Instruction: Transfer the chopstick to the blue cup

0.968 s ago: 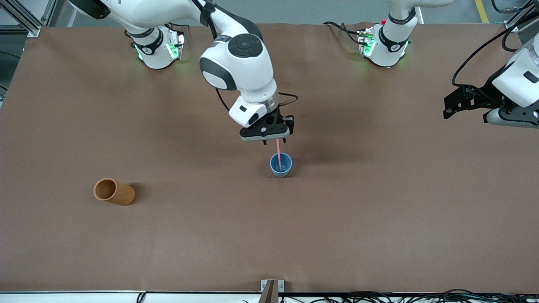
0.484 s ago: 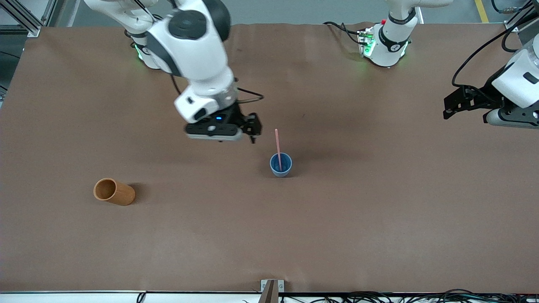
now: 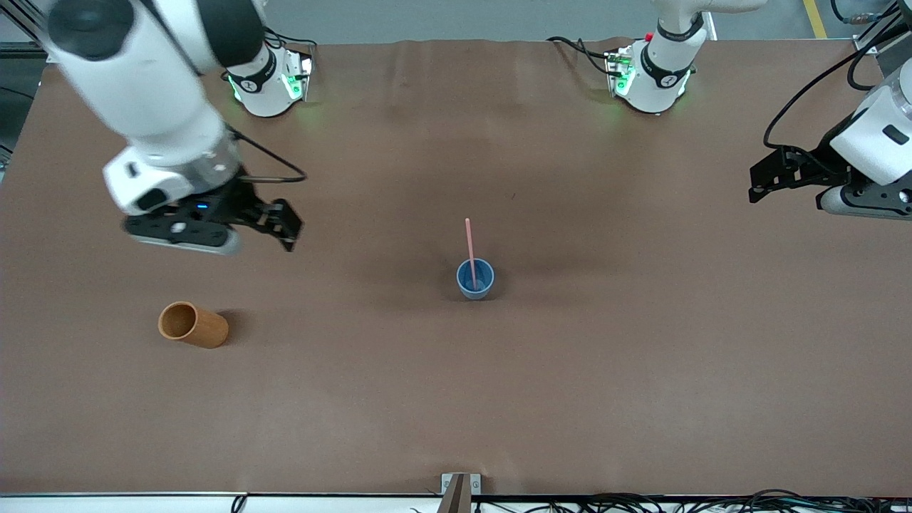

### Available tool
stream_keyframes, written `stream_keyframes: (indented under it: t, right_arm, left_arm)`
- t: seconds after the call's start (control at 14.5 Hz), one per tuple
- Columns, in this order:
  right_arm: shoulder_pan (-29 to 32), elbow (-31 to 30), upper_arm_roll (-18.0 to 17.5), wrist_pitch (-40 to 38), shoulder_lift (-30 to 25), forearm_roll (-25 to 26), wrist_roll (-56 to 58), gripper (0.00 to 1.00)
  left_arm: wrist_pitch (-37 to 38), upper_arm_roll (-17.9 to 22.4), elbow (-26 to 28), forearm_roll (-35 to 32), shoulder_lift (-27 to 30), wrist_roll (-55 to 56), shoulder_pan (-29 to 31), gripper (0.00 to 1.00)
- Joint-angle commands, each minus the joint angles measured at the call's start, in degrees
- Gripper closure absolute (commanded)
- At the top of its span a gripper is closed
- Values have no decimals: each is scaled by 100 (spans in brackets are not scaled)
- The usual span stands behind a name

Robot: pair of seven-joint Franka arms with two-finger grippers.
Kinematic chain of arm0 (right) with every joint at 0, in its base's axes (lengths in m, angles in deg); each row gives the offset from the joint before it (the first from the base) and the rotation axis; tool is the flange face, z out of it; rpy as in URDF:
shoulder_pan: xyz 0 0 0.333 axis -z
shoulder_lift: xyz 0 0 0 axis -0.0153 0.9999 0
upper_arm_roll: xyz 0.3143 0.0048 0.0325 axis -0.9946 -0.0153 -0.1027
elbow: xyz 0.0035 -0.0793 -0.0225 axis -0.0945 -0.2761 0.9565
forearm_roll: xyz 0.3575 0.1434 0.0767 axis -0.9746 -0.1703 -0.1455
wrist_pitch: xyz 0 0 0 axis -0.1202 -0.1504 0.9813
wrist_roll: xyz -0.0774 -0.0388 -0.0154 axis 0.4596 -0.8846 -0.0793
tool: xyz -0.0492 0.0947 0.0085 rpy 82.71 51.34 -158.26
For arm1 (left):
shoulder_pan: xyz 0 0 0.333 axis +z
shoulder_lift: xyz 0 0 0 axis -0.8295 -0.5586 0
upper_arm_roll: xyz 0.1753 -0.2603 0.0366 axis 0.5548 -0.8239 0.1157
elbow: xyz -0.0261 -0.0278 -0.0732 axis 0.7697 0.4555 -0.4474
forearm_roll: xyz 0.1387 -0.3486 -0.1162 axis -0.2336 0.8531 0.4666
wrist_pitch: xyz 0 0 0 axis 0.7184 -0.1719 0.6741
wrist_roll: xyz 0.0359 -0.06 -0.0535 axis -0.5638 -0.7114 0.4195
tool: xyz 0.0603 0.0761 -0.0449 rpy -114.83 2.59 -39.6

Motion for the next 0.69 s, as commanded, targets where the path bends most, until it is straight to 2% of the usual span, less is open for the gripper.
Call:
stream_keyframes:
  t: [0.0, 0.14, 0.28, 0.41, 0.62]
  right_arm:
    - [63, -264, 663, -265, -490, -468, 903, 0]
    - [72, -325, 910, -546, -753, -530, 1037, 0]
    - [80, -431, 1217, -915, -1017, -530, 1745, 0]
    - [80, -816, 1569, -917, -1298, -530, 2406, 0]
    - [202, -854, 1737, -864, -1273, -530, 2593, 0]
  left_arm:
    - [27, -21, -97, 48, -28, 41, 34, 0]
    - [27, -30, -97, 39, -28, 41, 34, 0]
    - [27, -30, -97, 39, -28, 49, 34, 0]
    - [27, -30, -97, 39, -28, 58, 25, 0]
    - [27, -30, -97, 31, -37, 67, 25, 0]
